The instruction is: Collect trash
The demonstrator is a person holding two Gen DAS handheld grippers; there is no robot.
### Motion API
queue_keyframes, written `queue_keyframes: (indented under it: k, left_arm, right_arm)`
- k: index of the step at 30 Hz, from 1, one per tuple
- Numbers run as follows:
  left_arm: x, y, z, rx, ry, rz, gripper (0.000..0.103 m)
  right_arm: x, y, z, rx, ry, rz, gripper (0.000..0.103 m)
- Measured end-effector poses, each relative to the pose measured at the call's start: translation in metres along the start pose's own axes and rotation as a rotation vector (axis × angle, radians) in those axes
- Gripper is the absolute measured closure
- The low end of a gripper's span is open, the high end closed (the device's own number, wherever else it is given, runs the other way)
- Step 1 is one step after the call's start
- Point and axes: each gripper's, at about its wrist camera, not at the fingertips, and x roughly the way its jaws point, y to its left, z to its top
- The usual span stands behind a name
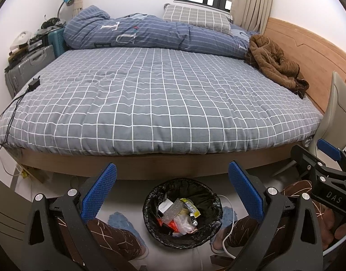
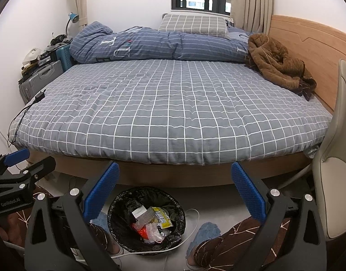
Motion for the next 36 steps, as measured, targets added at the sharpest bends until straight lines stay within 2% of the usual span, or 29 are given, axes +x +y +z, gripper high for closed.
queue_keyframes:
  k: [36]
  left_arm:
    - [0.001,0.0024,0.0009,-0.001,0.002,0.003,0.006]
  right_arm:
    - [0.0011,0.0013,0.0009,-0.003,0.001,0.0,0.008]
